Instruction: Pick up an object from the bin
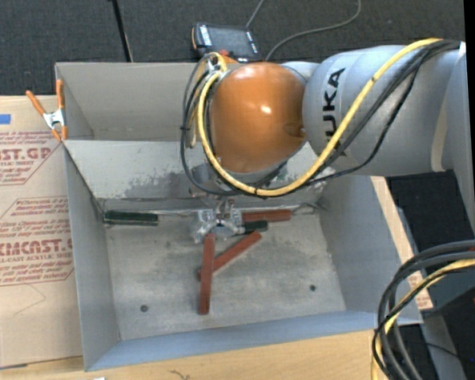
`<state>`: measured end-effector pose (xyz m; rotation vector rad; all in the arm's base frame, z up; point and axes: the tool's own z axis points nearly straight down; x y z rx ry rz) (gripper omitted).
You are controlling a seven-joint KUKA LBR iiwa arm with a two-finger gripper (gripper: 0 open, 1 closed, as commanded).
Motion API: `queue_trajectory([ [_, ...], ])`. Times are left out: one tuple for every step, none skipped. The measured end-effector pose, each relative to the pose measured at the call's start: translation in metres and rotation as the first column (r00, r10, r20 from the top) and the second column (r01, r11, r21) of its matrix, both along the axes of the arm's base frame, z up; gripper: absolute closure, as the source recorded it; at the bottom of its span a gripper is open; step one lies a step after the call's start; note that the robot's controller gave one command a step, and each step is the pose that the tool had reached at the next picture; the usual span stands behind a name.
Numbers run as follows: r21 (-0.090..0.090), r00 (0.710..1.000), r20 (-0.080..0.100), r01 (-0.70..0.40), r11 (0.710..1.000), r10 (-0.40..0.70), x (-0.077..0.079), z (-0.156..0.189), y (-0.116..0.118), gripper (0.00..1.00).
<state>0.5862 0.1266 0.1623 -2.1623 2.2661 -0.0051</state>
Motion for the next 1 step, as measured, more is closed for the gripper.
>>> queue_trajectory([
  [0.000,0.995,-0.003,-0.095,0.995,0.095,-0.0197,0.0553,0.0303,1.00],
])
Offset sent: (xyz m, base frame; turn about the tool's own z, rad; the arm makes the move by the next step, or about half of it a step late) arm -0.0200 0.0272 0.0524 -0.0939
